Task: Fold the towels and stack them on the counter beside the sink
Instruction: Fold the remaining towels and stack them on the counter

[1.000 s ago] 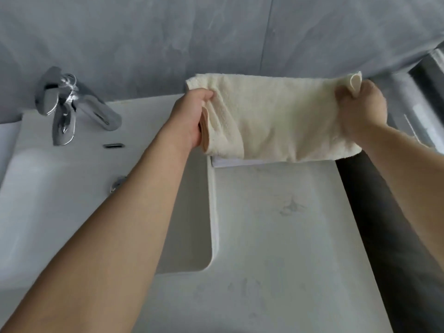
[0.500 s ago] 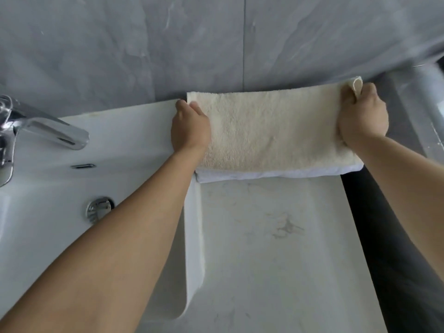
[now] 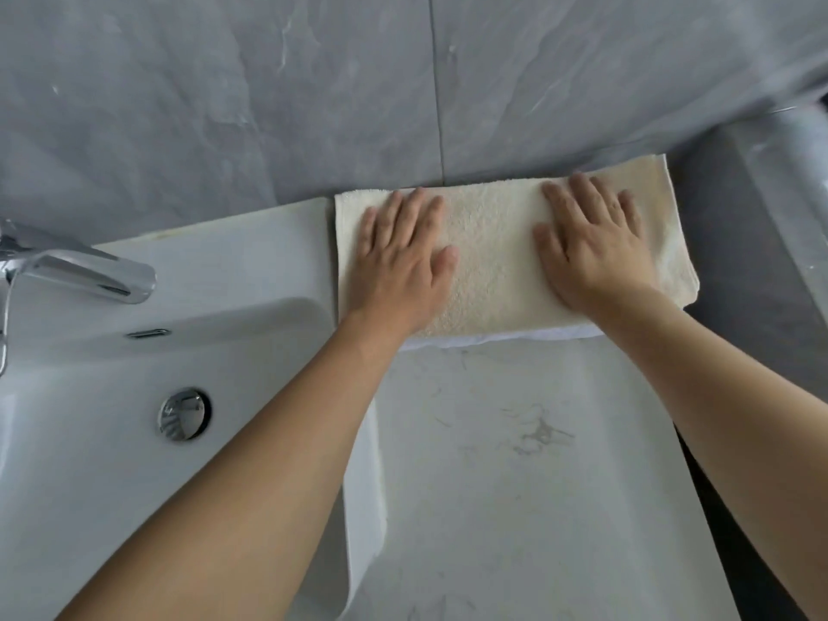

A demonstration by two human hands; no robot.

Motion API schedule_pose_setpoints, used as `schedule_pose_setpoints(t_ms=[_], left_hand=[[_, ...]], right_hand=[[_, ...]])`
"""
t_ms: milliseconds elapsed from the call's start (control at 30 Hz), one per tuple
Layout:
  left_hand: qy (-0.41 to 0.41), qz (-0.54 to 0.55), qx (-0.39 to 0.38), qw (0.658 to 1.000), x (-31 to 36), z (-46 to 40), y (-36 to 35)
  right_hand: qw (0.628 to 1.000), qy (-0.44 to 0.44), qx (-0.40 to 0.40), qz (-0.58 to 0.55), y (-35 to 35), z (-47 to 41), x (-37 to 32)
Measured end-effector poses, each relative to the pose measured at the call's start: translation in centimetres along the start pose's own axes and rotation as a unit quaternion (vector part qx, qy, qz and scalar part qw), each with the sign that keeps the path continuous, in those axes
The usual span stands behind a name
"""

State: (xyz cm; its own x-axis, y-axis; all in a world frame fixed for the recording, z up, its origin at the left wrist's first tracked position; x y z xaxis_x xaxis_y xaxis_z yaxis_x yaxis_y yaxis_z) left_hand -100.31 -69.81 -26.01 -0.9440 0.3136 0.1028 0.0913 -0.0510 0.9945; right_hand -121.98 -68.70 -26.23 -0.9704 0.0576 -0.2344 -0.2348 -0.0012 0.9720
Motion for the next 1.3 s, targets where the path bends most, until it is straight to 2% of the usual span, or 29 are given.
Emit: schedule_pose_setpoints(t_ms=[100, 233, 400, 567, 667, 800, 933, 1033, 1133, 1300], left_hand=[[0.015, 0.012, 0.000, 1.000, -2.3, 0.7, 1.0], [0.062, 0.047, 0.021, 0.997, -3.9, 3.2, 2.9], [0.082, 0.103, 0.056, 0.990, -5.8, 9.8, 5.5], [0.110, 0.139, 0.071, 0.982, -10.7, 17.4, 6.3], [0.082, 0.177, 0.109, 0.975, -12.8, 20.6, 7.5], [0.085, 0.218, 0.141, 0.962, -18.9, 25.8, 9.4], [0.081, 0.229, 0.134, 0.961, -25.5, 30.8, 9.6], [0.097, 0.221, 0.141, 0.960, -31.1, 34.4, 9.8], [0.136, 0.222, 0.162, 0.952, -35.9, 37.4, 10.5], [0.256, 0.255, 0.213, 0.908, -43.9, 42.4, 12.6]], right_hand=[[0.999, -0.034, -0.002, 0.018, 0.6, 0.5, 0.9], [0.999, -0.048, -0.021, -0.017, 0.7, 3.3, -1.9], [0.997, 0.041, 0.014, -0.056, 1.0, 8.2, -10.3], [0.981, 0.125, 0.079, -0.124, 2.0, 12.3, -20.1], [0.969, 0.152, 0.087, -0.174, 2.0, 14.2, -24.7], [0.963, 0.163, 0.094, -0.195, 1.1, 17.6, -32.4], [0.965, 0.143, 0.091, -0.199, 0.0, 20.7, -39.6], [0.960, 0.161, 0.086, -0.211, -1.3, 22.6, -45.5], [0.955, 0.179, 0.058, -0.230, -2.7, 23.8, -50.6], [0.935, 0.239, 0.034, -0.259, -4.3, 24.5, -59.4]])
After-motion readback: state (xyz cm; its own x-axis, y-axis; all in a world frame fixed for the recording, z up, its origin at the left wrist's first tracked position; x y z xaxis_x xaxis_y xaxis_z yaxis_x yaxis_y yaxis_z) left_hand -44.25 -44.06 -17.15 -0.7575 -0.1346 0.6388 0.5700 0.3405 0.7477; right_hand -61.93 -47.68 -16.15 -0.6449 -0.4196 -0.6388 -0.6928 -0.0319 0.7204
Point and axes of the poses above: each hand's wrist, its own z-axis away from the middle knuckle, its own y-axis out of the back of the hand, x = y × z, the point moved 7 cm from there along -z, towards the middle knuckle, and after that the axes turned 2 degrees about z, right-handed, at the moved point
